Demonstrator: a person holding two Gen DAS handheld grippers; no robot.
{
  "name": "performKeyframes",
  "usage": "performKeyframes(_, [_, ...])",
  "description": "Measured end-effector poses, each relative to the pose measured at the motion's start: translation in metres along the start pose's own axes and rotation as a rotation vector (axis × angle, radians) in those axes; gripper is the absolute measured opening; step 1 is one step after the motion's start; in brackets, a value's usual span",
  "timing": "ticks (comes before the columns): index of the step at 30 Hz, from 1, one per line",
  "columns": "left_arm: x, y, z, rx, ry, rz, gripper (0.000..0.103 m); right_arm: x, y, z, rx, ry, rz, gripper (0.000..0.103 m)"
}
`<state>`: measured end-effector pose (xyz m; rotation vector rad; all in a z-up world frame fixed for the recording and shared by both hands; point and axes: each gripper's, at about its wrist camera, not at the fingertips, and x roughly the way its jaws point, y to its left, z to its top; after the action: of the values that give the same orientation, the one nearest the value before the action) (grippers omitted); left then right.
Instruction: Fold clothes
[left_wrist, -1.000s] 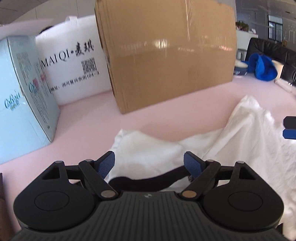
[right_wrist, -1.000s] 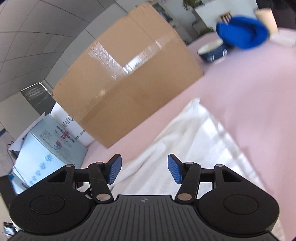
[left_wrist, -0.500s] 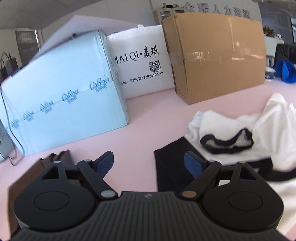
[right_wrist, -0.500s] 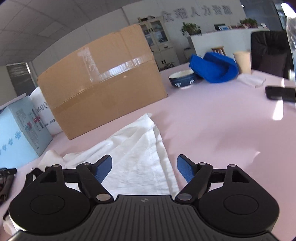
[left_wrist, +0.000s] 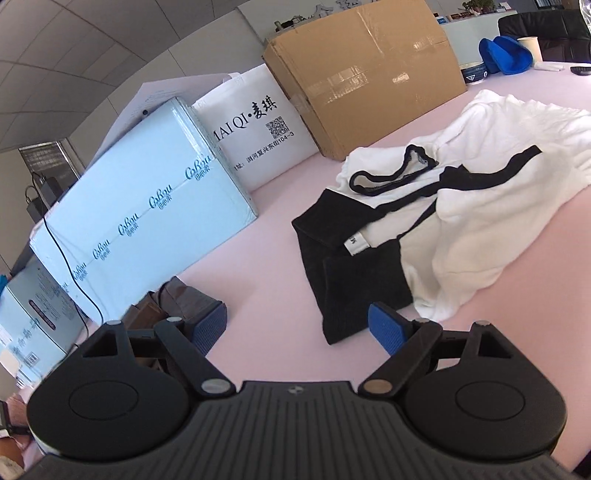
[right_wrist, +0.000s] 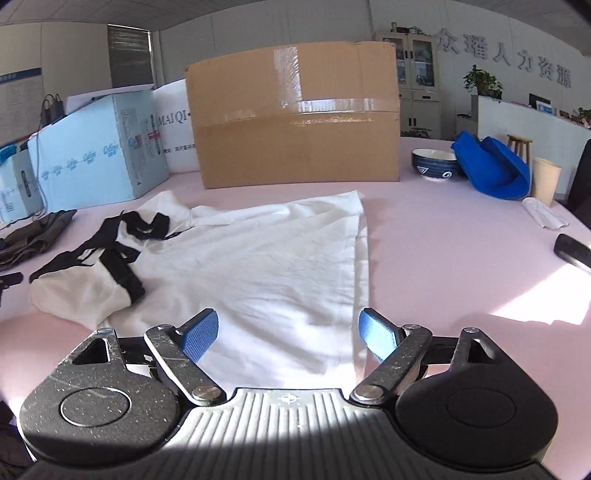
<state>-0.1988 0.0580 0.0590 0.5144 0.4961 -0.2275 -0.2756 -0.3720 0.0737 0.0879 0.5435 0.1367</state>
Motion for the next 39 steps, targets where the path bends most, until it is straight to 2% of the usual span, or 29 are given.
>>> performKeyframes(4, [0.016,0.002,-0.006,-0.07,0.065,-0.058,0.083,-0.006,0.009,-0.015,-0.035,0.015,-0.045,0.082])
performKeyframes(5, [0.019,0.005,-0.007,-0.094,0.078,-0.077,0.083,-0.008,0.008,-0.017,-0.036,0.021,-0.035,0.082])
performKeyframes(9, [0.04,0.031,-0.005,-0.337,0.182,-0.245,0.082,-0.018,0.006,-0.021,-0.025,0.024,-0.021,0.082])
performKeyframes(10, [0.043,0.033,-0.004,-0.355,0.194,-0.241,0.082,-0.019,0.006,-0.021,-0.036,0.022,-0.037,0.082])
performKeyframes(11, [0.043,0.031,-0.002,-0.34,0.19,-0.213,0.082,-0.02,0.009,-0.021,-0.078,0.02,-0.071,0.082])
performKeyframes(14, [0.039,0.024,0.001,-0.275,0.158,-0.144,0.077,-0.02,0.015,-0.022,-0.156,0.033,-0.092,0.082])
performKeyframes(19, [0.038,0.018,0.004,-0.25,0.127,-0.152,0.068,-0.016,0.02,-0.026,-0.277,0.088,-0.092,0.082])
performKeyframes(22, [0.045,0.019,0.004,-0.265,0.12,-0.172,0.063,-0.012,0.016,-0.023,-0.284,0.104,-0.081,0.08])
performKeyframes(24, [0.048,0.024,0.005,-0.303,0.125,-0.21,0.054,-0.007,0.009,-0.022,-0.232,0.131,-0.068,0.073])
performKeyframes(25, [0.048,0.026,0.005,-0.319,0.128,-0.231,0.044,-0.005,0.006,-0.021,-0.206,0.145,-0.062,0.065])
performKeyframes(26, [0.049,0.027,0.004,-0.33,0.13,-0.245,0.04,-0.003,0.003,-0.02,-0.182,0.156,-0.057,0.06])
performKeyframes(27, [0.048,0.027,0.005,-0.332,0.132,-0.238,0.034,-0.003,0.002,-0.021,-0.171,0.149,-0.058,0.054])
performKeyframes(28, [0.048,0.027,0.005,-0.327,0.137,-0.218,0.027,-0.004,-0.001,-0.021,-0.156,0.141,-0.067,0.041])
performKeyframes(29, [0.048,0.027,0.006,-0.324,0.141,-0.207,0.024,-0.005,-0.003,-0.021,-0.139,0.134,-0.074,0.032])
performKeyframes(31, [0.046,0.029,0.006,-0.332,0.148,-0.209,0.017,-0.006,-0.009,-0.022,-0.097,0.126,-0.069,0.02])
performKeyframes(34, [0.041,0.032,0.006,-0.35,0.138,-0.218,0.015,-0.008,-0.011,-0.022,-0.072,0.115,-0.057,0.014])
performKeyframes(39, [0.033,0.041,0.009,-0.4,0.121,-0.227,0.009,-0.01,-0.008,-0.022,-0.06,0.089,-0.06,0.011])
